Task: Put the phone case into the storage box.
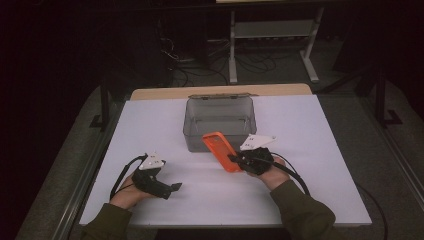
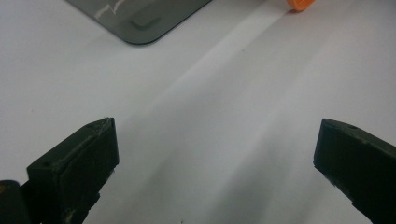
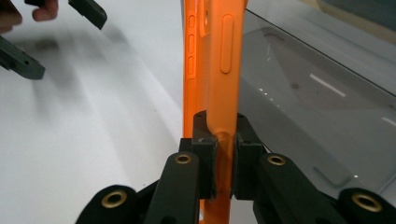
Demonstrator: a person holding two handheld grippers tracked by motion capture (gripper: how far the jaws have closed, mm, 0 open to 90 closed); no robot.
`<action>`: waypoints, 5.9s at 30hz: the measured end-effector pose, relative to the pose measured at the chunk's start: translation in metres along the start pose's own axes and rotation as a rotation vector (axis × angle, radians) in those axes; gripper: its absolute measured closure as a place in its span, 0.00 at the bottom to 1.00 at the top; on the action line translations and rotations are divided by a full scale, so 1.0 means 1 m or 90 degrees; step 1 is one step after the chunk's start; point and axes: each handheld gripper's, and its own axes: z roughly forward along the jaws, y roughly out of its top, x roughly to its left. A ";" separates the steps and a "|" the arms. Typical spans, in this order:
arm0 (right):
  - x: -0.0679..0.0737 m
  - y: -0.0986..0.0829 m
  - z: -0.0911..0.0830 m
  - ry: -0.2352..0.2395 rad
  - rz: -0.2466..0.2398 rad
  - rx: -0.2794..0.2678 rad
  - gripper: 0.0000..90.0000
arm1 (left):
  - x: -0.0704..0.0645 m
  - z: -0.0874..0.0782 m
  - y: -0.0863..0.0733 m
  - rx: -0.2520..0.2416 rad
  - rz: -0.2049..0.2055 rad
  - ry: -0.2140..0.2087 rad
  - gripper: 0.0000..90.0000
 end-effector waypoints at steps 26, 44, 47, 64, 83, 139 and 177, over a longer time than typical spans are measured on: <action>-0.006 0.012 -0.018 0.007 0.013 -0.017 0.90 | -0.002 0.001 0.000 -0.002 0.003 -0.005 0.00; -0.017 0.035 -0.032 -0.017 0.034 -0.025 0.90 | 0.001 -0.003 0.001 -0.016 0.002 -0.011 0.00; -0.019 0.040 -0.033 -0.025 0.036 -0.027 0.90 | 0.002 -0.002 0.001 -0.013 -0.004 -0.006 0.00; -0.022 0.072 -0.035 -0.066 0.069 -0.044 0.90 | 0.003 0.000 0.001 -0.013 0.007 -0.026 0.00; -0.045 0.099 -0.024 -0.094 0.070 -0.029 0.90 | 0.004 0.001 0.002 -0.023 0.002 -0.034 0.00; -0.099 0.130 0.047 -0.167 0.179 0.352 0.89 | 0.005 0.001 0.001 -0.018 0.006 -0.041 0.00; -0.117 0.114 0.076 -0.173 0.318 0.486 0.88 | 0.003 0.003 0.001 -0.007 0.013 -0.052 0.00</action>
